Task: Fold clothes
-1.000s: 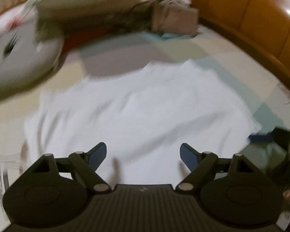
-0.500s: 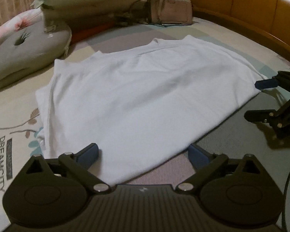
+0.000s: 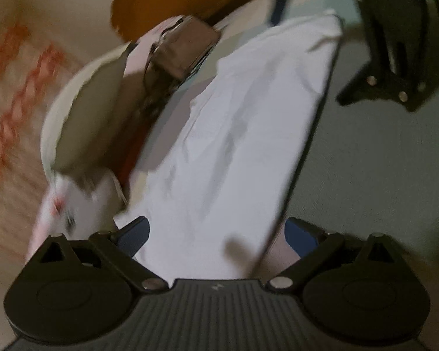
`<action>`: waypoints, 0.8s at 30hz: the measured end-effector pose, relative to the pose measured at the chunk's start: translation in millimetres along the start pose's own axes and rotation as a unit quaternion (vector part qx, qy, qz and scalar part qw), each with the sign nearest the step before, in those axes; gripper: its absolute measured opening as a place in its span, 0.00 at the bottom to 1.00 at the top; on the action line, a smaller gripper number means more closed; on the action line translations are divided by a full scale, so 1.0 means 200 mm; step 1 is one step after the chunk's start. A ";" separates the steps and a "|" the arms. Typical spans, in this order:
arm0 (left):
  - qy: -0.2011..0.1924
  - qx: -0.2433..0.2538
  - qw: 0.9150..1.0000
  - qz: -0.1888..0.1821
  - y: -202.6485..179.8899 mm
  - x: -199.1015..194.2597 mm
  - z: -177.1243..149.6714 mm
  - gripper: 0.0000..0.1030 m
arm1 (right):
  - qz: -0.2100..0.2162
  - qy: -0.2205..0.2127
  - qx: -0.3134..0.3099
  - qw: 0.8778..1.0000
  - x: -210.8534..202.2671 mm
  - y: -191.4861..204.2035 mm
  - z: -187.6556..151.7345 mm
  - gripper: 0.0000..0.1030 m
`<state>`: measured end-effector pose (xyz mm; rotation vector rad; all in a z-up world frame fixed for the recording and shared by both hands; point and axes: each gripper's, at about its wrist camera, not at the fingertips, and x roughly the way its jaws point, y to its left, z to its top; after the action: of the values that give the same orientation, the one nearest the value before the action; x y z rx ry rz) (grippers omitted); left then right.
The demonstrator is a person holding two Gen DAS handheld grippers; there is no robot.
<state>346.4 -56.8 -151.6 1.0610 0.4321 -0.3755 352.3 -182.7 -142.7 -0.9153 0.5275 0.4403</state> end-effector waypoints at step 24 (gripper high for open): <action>0.038 0.111 0.991 0.064 -0.01 0.19 -0.01 0.67 | -0.127 0.010 -0.151 0.980 0.20 -0.06 -0.08 1.00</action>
<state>377.8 -58.8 -173.3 1.3154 0.3935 -0.2744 386.3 -197.2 -168.2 -1.2640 0.3600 0.2831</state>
